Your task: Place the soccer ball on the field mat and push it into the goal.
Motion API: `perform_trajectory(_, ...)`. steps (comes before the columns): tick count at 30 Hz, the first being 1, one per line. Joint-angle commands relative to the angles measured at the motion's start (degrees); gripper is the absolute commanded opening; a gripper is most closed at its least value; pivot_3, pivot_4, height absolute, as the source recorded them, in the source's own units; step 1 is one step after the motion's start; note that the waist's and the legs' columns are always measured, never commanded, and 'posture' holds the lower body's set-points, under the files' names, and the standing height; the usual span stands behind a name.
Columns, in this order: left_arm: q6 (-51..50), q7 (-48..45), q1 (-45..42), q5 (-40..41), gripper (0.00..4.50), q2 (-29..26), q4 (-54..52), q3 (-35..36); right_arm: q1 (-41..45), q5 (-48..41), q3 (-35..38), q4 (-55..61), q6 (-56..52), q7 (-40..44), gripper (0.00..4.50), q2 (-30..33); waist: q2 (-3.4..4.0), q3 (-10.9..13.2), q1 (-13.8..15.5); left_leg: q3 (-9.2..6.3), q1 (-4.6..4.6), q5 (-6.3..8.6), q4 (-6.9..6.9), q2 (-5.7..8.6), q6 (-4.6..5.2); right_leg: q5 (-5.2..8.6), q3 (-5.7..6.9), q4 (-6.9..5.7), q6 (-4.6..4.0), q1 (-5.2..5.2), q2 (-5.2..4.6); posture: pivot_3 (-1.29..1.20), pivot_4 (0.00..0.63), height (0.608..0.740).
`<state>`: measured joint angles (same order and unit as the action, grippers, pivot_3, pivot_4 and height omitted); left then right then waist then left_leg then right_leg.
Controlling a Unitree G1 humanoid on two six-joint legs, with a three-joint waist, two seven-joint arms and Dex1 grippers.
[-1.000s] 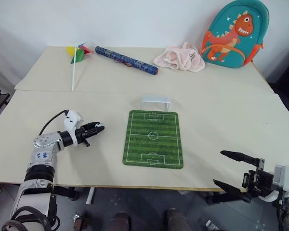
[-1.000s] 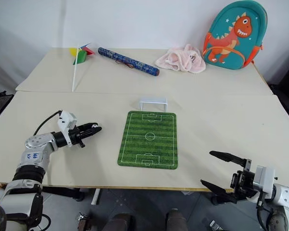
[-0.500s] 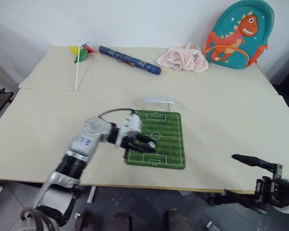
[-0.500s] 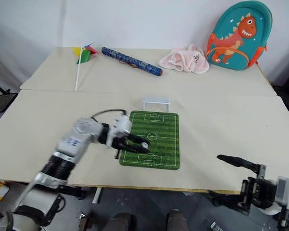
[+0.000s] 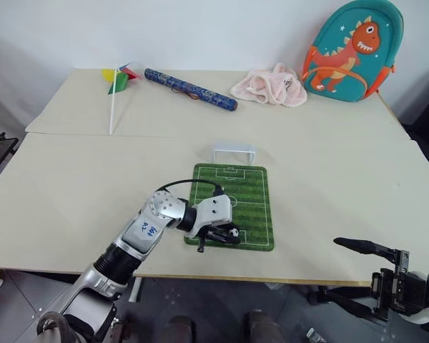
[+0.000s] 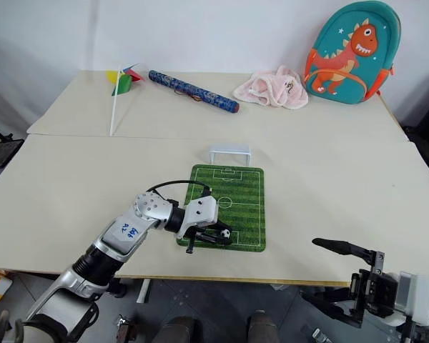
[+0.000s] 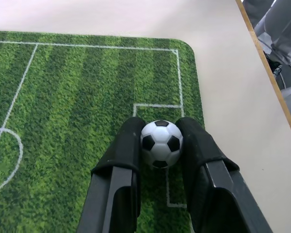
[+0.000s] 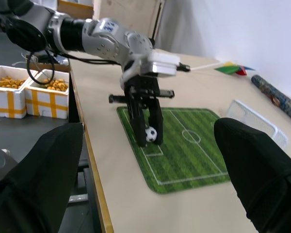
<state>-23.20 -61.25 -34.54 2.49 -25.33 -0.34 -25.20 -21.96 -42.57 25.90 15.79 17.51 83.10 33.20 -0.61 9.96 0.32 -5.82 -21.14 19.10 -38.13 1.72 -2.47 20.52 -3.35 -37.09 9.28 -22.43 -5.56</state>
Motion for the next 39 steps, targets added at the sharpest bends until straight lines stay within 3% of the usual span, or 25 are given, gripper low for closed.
perform_trajectory(1, 0.8, 1.9, -0.1, -0.7, 0.87, 0.7, -0.4, 0.5, -0.3, 0.1, 1.0, -0.7, 1.7, 0.6, 4.5, -0.1, 0.0, 0.0, 0.0, 0.0, 0.01, 0.0, 0.0, 0.0, 0.0, 0.0, 0.0, 0.0, 0.0, 0.0, 0.0, 0.0, 0.15, 0.74)
perform_trajectory(2, 0.2, 1.2, -0.1, 0.0, 0.87, 0.8, -0.6, 0.5, -0.2, 0.1, 0.9, -0.9, 1.9, 0.6, 4.5, -0.1, 0.0, 0.0, 0.1, 0.0, 0.01, 0.0, 0.0, 0.0, 0.0, 0.0, -0.01, 0.0, 0.0, 0.0, 0.0, 0.0, 0.15, 0.74)
perform_trajectory(13, 0.1, 0.0, 1.5, 2.6, 4.21, 0.1, -3.2, 1.5, 0.2, 0.5, 0.3, -1.4, 1.1, -0.8, 4.5, 0.4, 0.01, 0.0, 0.1, 0.0, 0.0, 0.0, 0.0, -0.01, 0.0, 0.0, 0.0, 0.0, 0.0, 0.0, 0.0, 0.0, 0.15, 0.74)
perform_trajectory(19, 2.2, 0.6, 1.7, 2.9, 4.21, 0.2, -3.3, 2.6, -0.5, 0.6, -0.4, -0.3, 0.0, -1.9, 4.5, 0.4, 0.01, 0.0, 0.1, 0.0, 0.0, 0.0, 0.0, 0.0, 0.0, 0.0, -0.01, 0.0, 0.0, 0.0, -0.01, 0.0, 0.15, 0.74)
perform_trajectory(26, 6.3, -2.5, 1.9, 13.3, 4.21, 0.9, -3.4, 12.9, -2.9, 0.8, -1.0, 1.1, -1.6, -2.7, 4.5, 0.3, 0.01, 0.0, 0.3, 0.01, 0.0, 0.0, 0.0, -0.01, 0.0, 0.0, 0.0, 0.01, 0.0, -0.01, -0.01, 0.0, 0.15, 0.74)
perform_trajectory(29, 3.2, -9.2, 2.6, 19.6, 4.21, -3.4, -4.9, 16.2, -3.3, 0.8, -0.8, 0.7, -1.8, -2.3, 4.5, 0.4, 0.01, 0.0, 0.1, 0.01, 0.0, 0.0, 0.01, -0.02, 0.0, 0.0, 0.01, 0.0, 0.0, -0.01, -0.01, 0.0, 0.15, 0.74)
perform_trajectory(33, 5.4, -15.3, 6.0, 20.8, 4.21, -9.9, -6.3, 17.0, -1.8, 0.5, -0.5, -0.3, -2.3, -2.0, 4.5, 1.4, 0.1, 0.0, -0.4, 0.02, 0.06, 0.0, 0.06, -0.03, -0.01, 0.0, -0.01, 0.01, 0.0, 0.0, -0.01, 0.0, 0.15, 0.74)
perform_trajectory(36, 4.9, -15.4, 8.5, 20.9, 3.62, -11.7, -8.3, 16.6, -0.8, 0.5, -0.2, -0.8, -2.5, -1.8, 4.5, 1.8, 0.09, 0.0, -0.3, 0.0, 0.05, 0.0, 0.02, -0.04, 0.0, 0.0, -0.01, 0.02, 0.0, 0.03, -0.03, 0.0, 0.15, 0.74)
perform_trajectory(39, 4.8, -10.1, 17.7, 18.6, 2.76, -10.3, -15.6, 13.1, 0.9, 0.5, 0.5, -2.9, -2.1, -1.7, 4.5, 2.0, 0.17, -0.1, -0.3, -0.02, 0.04, 0.01, 0.04, -0.23, 0.02, 0.0, 0.0, 0.07, 0.0, 0.05, -0.08, 0.0, 0.15, 0.74)
